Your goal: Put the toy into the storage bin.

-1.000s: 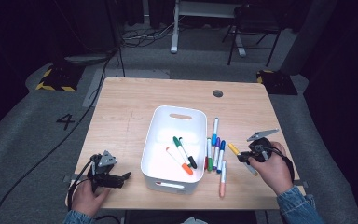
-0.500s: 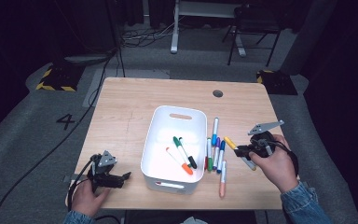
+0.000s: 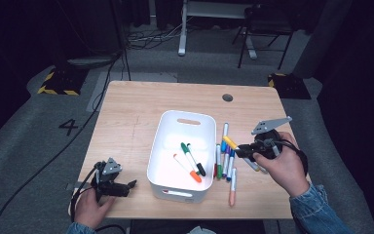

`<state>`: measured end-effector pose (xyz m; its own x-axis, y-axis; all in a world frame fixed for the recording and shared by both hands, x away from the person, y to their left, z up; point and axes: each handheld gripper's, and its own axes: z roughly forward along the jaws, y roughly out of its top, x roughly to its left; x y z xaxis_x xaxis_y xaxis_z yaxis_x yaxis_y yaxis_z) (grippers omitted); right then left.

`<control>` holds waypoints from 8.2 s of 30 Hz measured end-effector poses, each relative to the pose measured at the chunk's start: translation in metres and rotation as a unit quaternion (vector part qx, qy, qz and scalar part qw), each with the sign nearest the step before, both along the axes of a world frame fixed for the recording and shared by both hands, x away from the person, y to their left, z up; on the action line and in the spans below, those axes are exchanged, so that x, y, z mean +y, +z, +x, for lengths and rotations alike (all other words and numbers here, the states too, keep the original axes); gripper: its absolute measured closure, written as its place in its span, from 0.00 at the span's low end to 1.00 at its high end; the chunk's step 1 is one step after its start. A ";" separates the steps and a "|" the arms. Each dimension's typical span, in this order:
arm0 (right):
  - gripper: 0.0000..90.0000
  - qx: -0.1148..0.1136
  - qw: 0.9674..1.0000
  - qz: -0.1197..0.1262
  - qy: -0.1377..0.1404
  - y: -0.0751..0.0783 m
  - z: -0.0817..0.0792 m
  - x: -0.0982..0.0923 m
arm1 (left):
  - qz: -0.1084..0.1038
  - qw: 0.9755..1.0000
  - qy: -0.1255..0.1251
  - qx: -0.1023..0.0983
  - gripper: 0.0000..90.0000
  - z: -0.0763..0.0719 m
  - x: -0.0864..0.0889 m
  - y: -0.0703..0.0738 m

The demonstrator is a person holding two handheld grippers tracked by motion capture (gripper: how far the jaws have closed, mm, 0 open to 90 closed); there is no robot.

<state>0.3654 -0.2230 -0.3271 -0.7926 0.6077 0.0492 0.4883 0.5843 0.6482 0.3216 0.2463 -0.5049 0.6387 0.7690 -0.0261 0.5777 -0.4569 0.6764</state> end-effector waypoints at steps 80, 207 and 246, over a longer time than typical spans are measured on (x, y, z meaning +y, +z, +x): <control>0.85 0.028 0.988 -0.032 0.152 -0.036 0.017 0.133 | 0.000 1.000 0.001 -0.001 0.12 0.001 0.000 0.000; 0.85 0.082 0.984 -0.100 -0.127 -0.142 -0.007 -0.037 | -0.004 1.000 0.004 0.006 0.12 0.000 0.000 0.000; 0.85 0.006 0.999 -0.011 -0.051 -0.041 -0.015 -0.022 | -0.003 1.000 0.003 0.005 0.12 0.000 0.000 0.000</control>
